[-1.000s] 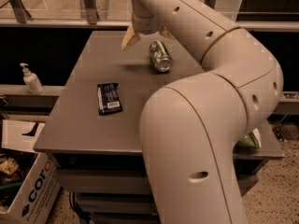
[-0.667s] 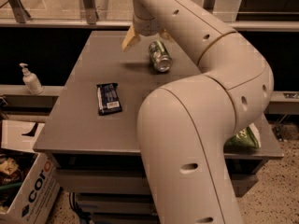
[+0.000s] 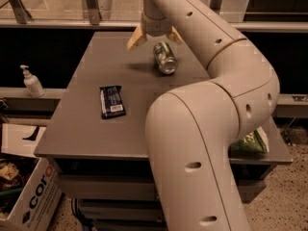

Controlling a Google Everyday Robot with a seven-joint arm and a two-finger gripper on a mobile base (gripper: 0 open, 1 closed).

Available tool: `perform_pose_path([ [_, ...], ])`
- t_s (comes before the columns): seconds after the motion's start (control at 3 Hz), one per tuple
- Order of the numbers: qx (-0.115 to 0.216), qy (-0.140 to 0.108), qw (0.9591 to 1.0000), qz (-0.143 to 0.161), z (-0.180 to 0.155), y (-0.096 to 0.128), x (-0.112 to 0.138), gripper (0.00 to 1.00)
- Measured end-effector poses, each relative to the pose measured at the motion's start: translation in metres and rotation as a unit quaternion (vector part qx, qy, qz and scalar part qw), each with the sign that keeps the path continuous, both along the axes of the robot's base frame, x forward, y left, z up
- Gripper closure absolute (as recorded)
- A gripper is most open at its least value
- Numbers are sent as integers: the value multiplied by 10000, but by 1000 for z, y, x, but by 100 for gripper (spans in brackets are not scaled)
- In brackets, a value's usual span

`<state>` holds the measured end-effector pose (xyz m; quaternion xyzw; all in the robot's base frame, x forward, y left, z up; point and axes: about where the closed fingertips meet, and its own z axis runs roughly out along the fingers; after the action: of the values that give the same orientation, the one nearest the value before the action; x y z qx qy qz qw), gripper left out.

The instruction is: Place green can upright

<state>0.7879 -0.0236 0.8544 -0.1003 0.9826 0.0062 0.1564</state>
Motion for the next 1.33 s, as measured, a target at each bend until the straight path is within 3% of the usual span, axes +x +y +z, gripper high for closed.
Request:
perform_pose_path([
  [1.0, 174, 86, 9998, 66, 2, 0, -3, 0],
  [1.33, 108, 181, 9998, 57, -7, -11, -6, 0],
])
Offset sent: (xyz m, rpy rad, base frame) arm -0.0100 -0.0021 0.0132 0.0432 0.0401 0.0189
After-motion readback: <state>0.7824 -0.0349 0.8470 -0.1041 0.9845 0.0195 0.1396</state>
